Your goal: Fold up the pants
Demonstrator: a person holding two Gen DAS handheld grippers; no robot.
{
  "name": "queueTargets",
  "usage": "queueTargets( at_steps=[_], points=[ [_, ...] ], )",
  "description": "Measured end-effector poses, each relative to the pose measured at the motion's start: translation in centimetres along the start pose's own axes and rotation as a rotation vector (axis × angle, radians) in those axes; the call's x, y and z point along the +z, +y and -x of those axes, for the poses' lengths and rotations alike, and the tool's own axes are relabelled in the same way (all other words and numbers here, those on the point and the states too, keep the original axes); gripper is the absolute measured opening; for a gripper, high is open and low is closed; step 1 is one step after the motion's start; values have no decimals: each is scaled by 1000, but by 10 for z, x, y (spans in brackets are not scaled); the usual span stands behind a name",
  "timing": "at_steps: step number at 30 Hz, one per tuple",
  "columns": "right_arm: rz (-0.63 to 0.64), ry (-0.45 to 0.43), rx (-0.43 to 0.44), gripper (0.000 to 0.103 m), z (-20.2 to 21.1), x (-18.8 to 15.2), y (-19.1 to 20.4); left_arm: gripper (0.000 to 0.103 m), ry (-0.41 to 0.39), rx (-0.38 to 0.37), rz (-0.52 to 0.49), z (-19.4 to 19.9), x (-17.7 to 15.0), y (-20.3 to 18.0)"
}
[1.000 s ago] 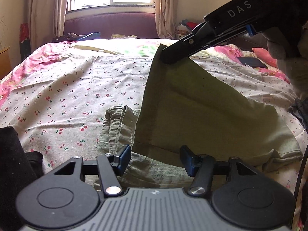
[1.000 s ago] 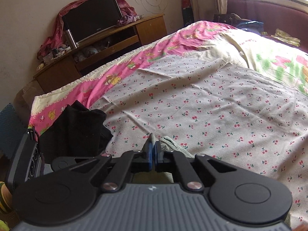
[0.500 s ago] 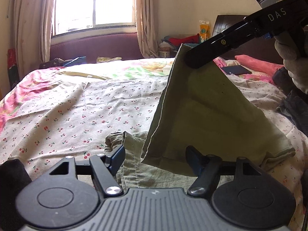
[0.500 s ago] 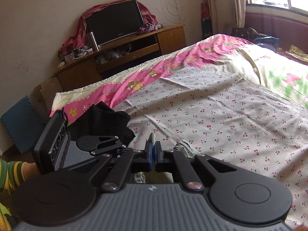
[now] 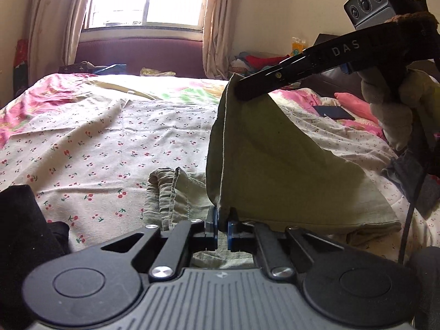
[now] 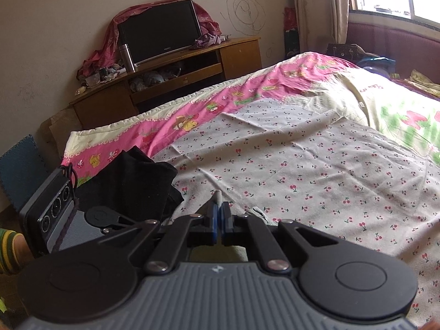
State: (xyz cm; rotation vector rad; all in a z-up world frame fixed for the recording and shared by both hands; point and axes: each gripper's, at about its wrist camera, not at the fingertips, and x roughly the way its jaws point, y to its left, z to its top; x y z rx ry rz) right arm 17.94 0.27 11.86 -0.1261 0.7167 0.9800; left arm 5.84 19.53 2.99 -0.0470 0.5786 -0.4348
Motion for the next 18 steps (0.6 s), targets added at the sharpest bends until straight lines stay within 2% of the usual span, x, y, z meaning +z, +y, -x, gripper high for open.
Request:
queueTargets(
  at_steps=[4,8,11,14,18],
  points=[
    [-11,61,-28,3,-55,-2,-13,21,65,50,27,-14,-8,11],
    [-46,152,-78,7,-113,-24,-28,22,132,67,23,-25,-15,12],
    [-51,189,-118,11,-134,-38,-29,23,154,84,-3,-23,-19,10],
    [-96,119,-143,18,-123,-38,-30,24,165,115,9,-13,-21,12],
    [-145,-33,-212,24,-95,-26,-21,25,129,241,-13,8,-17,10]
  ],
)
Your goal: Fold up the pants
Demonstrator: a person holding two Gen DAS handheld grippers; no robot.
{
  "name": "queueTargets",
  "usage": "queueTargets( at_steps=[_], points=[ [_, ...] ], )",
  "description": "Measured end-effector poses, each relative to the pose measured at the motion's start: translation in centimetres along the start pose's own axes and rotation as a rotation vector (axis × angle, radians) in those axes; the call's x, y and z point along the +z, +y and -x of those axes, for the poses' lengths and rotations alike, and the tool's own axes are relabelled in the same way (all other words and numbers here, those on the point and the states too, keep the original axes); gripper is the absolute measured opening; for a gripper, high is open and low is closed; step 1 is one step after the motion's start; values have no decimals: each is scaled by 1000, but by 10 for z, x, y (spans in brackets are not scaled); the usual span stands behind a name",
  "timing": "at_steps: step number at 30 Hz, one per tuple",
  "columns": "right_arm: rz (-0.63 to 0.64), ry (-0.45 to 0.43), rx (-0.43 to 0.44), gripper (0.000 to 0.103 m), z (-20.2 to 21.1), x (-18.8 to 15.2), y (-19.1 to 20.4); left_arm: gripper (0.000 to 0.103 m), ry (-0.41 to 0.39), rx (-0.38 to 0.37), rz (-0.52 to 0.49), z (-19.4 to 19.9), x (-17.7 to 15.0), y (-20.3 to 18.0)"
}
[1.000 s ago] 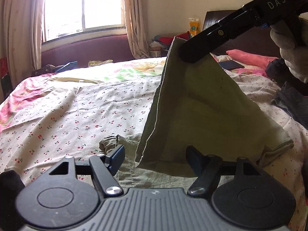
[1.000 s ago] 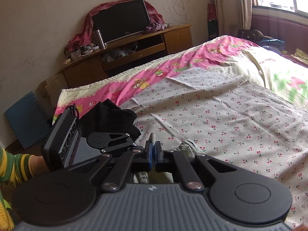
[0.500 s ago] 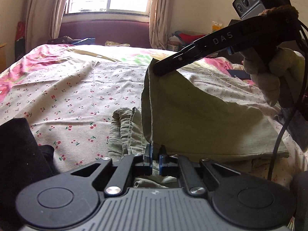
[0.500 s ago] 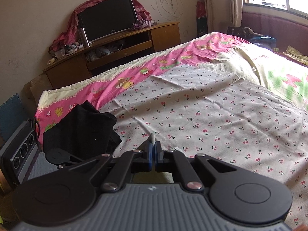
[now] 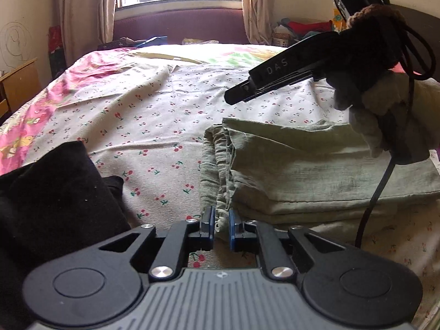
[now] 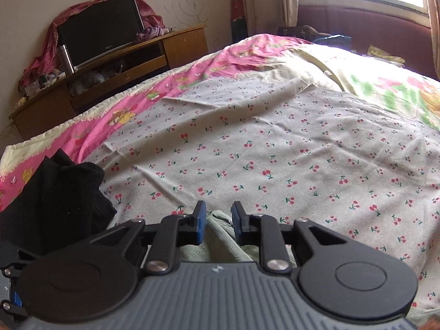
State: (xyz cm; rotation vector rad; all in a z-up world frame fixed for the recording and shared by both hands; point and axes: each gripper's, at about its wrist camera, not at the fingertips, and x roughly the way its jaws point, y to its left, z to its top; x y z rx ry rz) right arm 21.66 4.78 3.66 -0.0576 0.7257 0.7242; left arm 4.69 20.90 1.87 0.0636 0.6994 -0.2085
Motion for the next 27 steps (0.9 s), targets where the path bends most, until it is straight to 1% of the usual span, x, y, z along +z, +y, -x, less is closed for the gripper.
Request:
queueTargets(
  at_steps=[2,4,6,8,11,13,14,15,16,17,19,20,22,25,26,27],
  points=[
    [-20,-31,-10,27,18,-5,1,25,-33,23,-1,10,3,0],
    [-43,-37,-46,27,42,-19,-3,25,-62,9,-4,16,8,-6],
    [-69,-45,-108,27,69,-40,-11,25,-78,-32,-17,13,12,-18],
    [-132,-49,-171,27,95,-61,-26,25,-72,-75,-45,3,17,-36],
    [-288,-56,-297,28,136,-94,-63,25,-68,-156,-92,-11,28,-71],
    [-373,-82,-350,30,161,-110,-90,25,-82,-217,-144,-19,35,-98],
    [-405,-94,-361,31,172,-115,-106,26,-85,-238,-164,-23,38,-108],
    [-418,-90,-359,31,180,-117,-122,28,-88,-271,-196,-28,42,-122],
    [-401,-83,-356,31,183,-116,-133,31,-87,-287,-210,-33,44,-130],
    [-362,-73,-356,31,185,-114,-141,32,-79,-307,-224,-41,47,-141],
    [-233,-20,-347,31,181,-103,-158,32,-57,-323,-233,-57,50,-157],
    [-192,11,-323,31,178,-99,-166,32,-43,-327,-228,-65,51,-161],
    [-128,81,-241,31,175,-95,-181,32,-29,-331,-202,-77,51,-163],
    [-115,131,-110,30,180,-96,-195,32,-23,-328,-181,-89,49,-166],
    [-90,150,-81,29,181,-96,-195,32,-22,-326,-187,-91,47,-167],
    [-36,173,-74,29,179,-95,-192,32,-14,-327,-195,-95,45,-168]
  ],
)
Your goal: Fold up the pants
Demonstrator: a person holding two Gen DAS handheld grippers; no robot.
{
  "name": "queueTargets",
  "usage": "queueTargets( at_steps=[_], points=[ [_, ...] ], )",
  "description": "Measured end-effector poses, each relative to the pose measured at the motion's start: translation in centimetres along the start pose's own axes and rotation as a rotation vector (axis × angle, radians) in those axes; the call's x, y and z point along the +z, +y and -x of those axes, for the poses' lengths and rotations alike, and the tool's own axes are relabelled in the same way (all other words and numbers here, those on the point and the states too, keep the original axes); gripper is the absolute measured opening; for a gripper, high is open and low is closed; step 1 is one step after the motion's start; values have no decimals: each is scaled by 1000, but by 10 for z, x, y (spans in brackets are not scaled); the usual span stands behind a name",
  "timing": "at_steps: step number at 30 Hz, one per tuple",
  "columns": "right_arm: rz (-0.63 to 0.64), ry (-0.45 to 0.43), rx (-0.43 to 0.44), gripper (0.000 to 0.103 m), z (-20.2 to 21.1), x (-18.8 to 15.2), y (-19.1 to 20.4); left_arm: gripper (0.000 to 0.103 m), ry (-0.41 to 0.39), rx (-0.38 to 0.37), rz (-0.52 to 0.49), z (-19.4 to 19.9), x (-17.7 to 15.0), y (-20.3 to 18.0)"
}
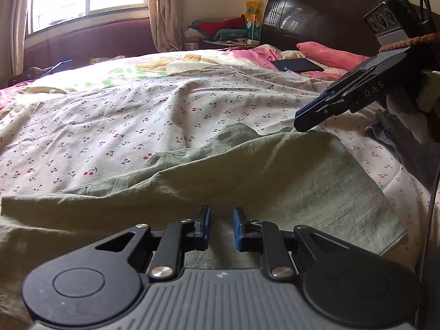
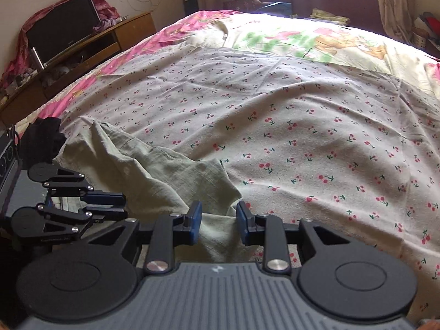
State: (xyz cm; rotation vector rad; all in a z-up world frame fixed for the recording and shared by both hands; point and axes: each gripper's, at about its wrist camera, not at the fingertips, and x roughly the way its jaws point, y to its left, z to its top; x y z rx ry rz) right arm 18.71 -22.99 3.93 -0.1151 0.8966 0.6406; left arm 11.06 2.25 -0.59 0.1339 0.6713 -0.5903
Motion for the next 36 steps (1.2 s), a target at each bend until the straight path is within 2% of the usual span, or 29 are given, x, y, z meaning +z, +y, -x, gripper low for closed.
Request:
queueTargets(
  at_steps=[4,6,12,16,17,19,21,23,24,25,26,28,30,33,35,36],
  points=[
    [170,156,31,30,-22,-1,9,32,14,7,-23,-6,-5,-3],
    [255,204,30,30,-32,-2,13,33,11,10,-29,-6,-6,-4],
    [420,206,71,29,-34,17,22,35,8,4,-31,-9,-7,-4],
    [528,306,89,29,-57,21,31,37,1,-3,-36,-9,-8,-5],
    [558,331,75,28,-62,19,33,38,-1,-5,-40,-9,-8,-5],
    [606,375,0,18,-70,14,31,38,-2,-8,-49,-10,-10,-4],
    [498,380,-37,19,-69,17,11,39,0,-9,-51,-12,-11,-4],
    [377,371,-79,26,-67,16,-9,39,1,-12,-45,-12,-13,-2],
    [362,361,-122,32,-66,13,-13,40,2,-14,-40,-12,-13,-1],
    [348,346,-189,33,-63,11,-16,40,2,-14,-36,-11,-13,0],
    [321,338,-222,34,-58,9,-18,40,0,-16,-31,-10,-13,1],
    [186,272,-200,33,-38,7,-24,41,0,-16,-26,-11,-12,0],
    [-42,181,-163,37,-12,-1,-31,41,-3,-11,-29,-11,-12,-1],
    [-380,68,-34,38,15,-36,-33,41,-5,-1,-30,-12,-10,-3],
    [-525,-15,45,39,23,-62,-30,41,-10,1,-22,-10,-10,-3],
    [-602,-62,72,43,22,-74,-29,41,-11,3,-16,-9,-10,-3]
  ],
)
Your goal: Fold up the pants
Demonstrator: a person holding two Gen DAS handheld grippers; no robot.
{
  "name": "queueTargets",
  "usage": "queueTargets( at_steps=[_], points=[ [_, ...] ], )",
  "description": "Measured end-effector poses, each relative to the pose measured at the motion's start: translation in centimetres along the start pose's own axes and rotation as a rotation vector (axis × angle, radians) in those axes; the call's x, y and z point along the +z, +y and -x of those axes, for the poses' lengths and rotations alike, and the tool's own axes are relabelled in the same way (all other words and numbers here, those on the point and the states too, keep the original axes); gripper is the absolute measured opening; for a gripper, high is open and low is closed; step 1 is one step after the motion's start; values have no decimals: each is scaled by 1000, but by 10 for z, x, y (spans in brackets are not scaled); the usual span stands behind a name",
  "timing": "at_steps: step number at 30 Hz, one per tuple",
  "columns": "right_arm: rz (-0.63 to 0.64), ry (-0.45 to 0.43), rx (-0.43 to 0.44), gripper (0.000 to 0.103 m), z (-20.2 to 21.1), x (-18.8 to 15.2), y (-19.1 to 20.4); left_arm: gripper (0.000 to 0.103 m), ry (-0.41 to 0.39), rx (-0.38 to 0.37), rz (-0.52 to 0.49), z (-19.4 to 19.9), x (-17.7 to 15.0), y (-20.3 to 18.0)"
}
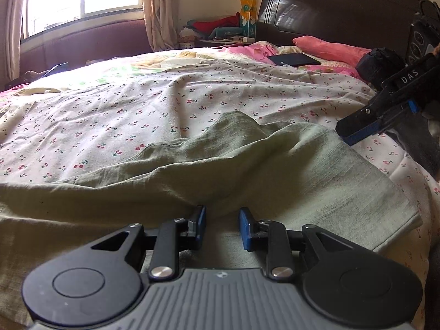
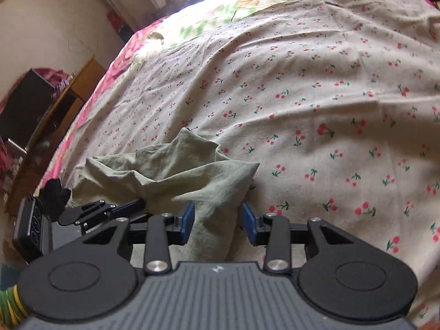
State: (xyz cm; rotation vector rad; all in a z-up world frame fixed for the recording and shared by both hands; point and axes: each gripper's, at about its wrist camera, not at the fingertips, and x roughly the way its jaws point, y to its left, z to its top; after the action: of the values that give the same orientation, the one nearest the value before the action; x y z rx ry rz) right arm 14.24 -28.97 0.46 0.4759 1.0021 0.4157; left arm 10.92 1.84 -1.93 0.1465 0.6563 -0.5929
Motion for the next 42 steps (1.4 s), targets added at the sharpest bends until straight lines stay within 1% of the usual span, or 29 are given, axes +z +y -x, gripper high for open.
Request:
queueTargets(
  at_steps=[1,3,5,6,8,9,10,11,12,13,14,15,16,18,19,21,22,24,26,27,28,29,30,32,34,36,38,40,42],
  points=[
    [-52,-11,28,45,-5,-8,-4,41,-2,3,4,1,0,0],
    [-120,4,64,45,-20,-23,-7,41,-9,15,3,5,0,-1],
    [-137,-11,87,48,-31,-34,-3,42,-20,29,4,9,-1,-1],
    [-158,-23,94,50,-36,-35,-2,42,-26,41,7,11,-1,0],
    [-243,-36,148,50,-48,-36,0,42,-45,62,17,16,4,2],
    [-238,-47,170,43,-49,-34,6,42,-80,61,31,23,8,4],
    [-206,-65,176,33,-46,-33,14,46,-108,52,48,28,12,6],
    [-184,-86,173,30,-44,-33,17,50,-122,42,60,30,15,7],
    [-196,-95,160,22,-45,-32,15,55,-120,35,65,27,19,9],
    [-226,-93,144,14,-47,-32,10,56,-96,45,54,19,21,9],
    [-272,-92,119,11,-52,-32,-1,56,-63,64,42,9,21,9],
    [-305,-99,122,11,-56,-32,-9,55,-14,98,26,-4,19,10],
    [-336,-110,142,14,-56,-35,-12,56,28,132,10,-14,16,10],
    [-366,-136,166,18,-52,-43,-13,55,8,127,5,-10,16,10],
    [-360,-144,154,26,-49,-47,-12,56,-3,129,5,-7,18,10],
    [-360,-161,137,40,-41,-56,-16,56,-4,177,9,-8,21,12],
    [-374,-158,148,40,-39,-59,-20,57,15,192,17,-12,21,15],
    [-398,-139,165,42,-40,-60,-23,58,34,191,39,-16,17,20],
    [-368,-113,184,44,-51,-58,-15,58,31,200,36,-11,13,19],
    [-354,-109,175,44,-57,-55,-10,58,30,206,24,-6,12,17],
    [-352,-108,171,37,-62,-54,-7,58,28,211,16,-3,12,16],
    [-369,-107,176,27,-66,-52,-7,58,22,222,12,2,11,16],
    [-415,-98,176,10,-69,-50,-10,58,11,226,23,10,9,18],
    [-461,-118,190,8,-65,-51,-16,58,-2,203,61,20,5,22],
    [-458,-142,160,4,-56,-50,-14,58,22,174,52,21,-1,23],
    [-458,-177,130,4,-41,-48,-11,59,57,169,6,17,-5,18],
    [-415,-194,72,3,-29,-41,-2,59,66,164,-21,14,-6,13],
    [-344,-166,-27,3,-26,-29,10,59,62,152,-22,16,-7,13],
    [-284,-126,-101,3,-34,-18,21,59,65,136,-11,18,-9,17]
  ],
)
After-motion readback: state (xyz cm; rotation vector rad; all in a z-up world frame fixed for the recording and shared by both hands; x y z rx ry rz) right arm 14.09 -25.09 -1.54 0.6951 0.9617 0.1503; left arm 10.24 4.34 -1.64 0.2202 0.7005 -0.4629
